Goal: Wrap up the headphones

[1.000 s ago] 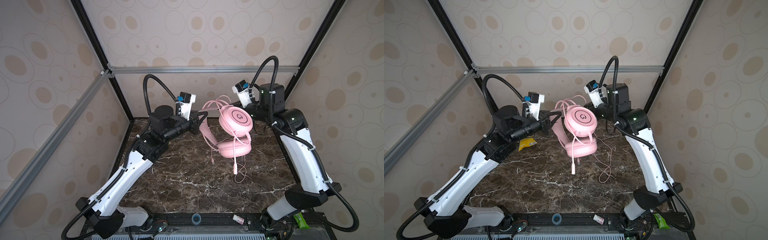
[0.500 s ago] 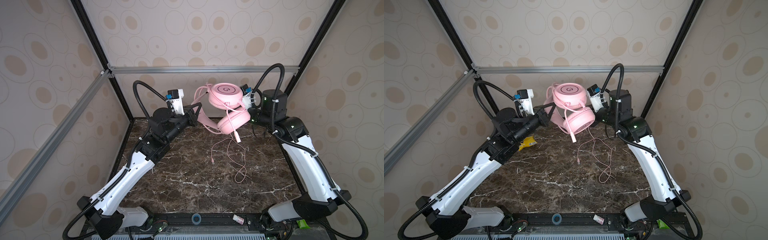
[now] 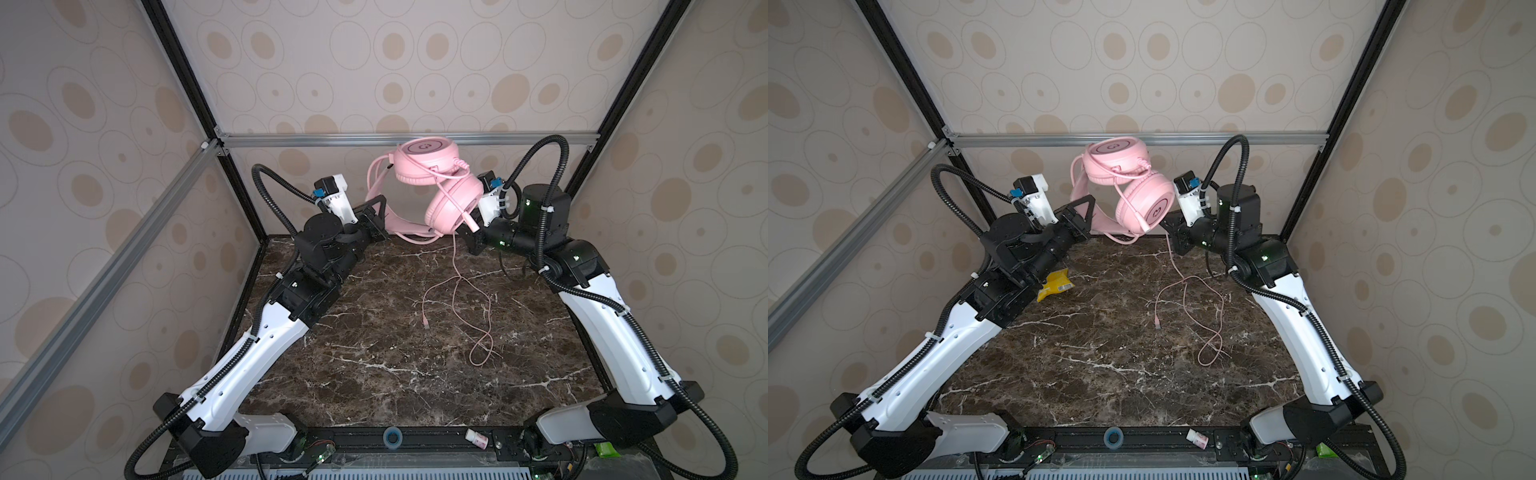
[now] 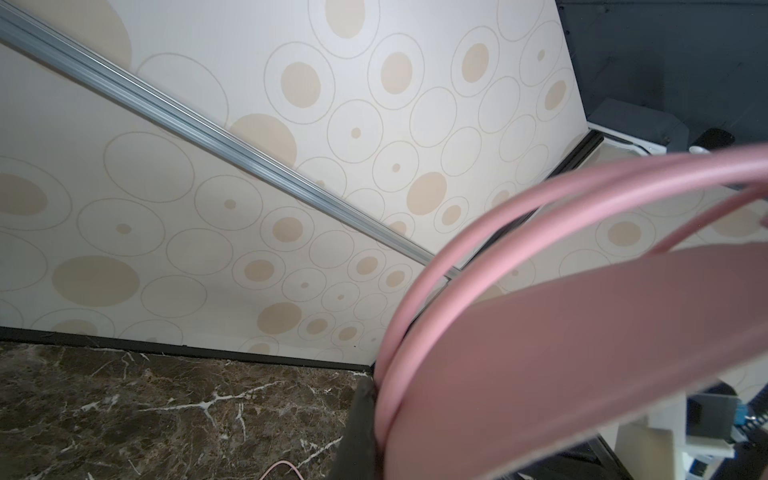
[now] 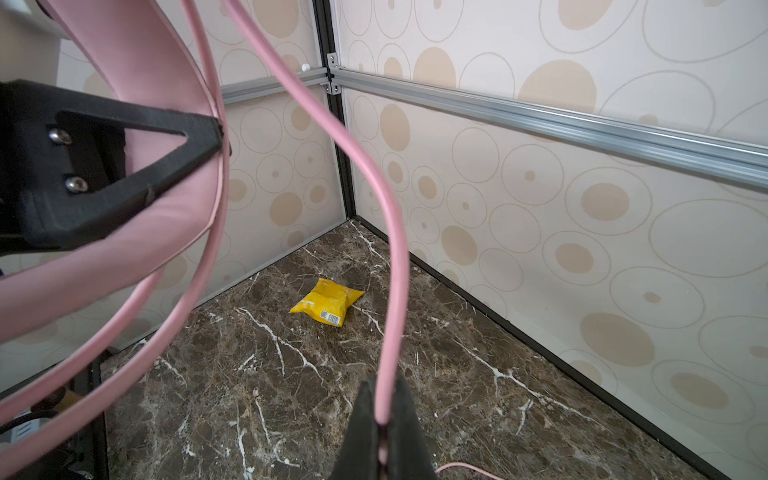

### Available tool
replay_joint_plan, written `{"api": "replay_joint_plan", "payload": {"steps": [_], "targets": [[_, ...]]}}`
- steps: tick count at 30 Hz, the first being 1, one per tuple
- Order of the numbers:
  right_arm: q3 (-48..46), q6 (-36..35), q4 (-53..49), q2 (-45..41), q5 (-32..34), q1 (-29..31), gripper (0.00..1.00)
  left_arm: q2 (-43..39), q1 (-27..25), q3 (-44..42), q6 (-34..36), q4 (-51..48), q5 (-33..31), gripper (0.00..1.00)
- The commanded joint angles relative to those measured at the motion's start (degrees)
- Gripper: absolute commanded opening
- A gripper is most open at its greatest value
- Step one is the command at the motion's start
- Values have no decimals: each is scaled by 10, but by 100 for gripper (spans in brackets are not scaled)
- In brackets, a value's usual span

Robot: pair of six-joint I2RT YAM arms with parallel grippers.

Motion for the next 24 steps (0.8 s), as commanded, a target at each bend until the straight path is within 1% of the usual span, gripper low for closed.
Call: {"api": "replay_joint_plan", "payload": {"steps": [1,4,9,16,24], "targets": [[-15,16,32,-18,-18,-2,0,-9,3,24,-59,49,-61,0],[-18,26,32,-14,-24,-2,0,5,1,46,-62,36,-86,0],[-24,40,40,-13,-26,-1,0,26,-4,79,-66,-18,-148,0],[-72,88,78,-24,-46,4,0,48,-5,103,-29,-52,-199,0],[-140,145,136,-43,-55,8,0,79,-4,165,13,-112,-270,0]]}}
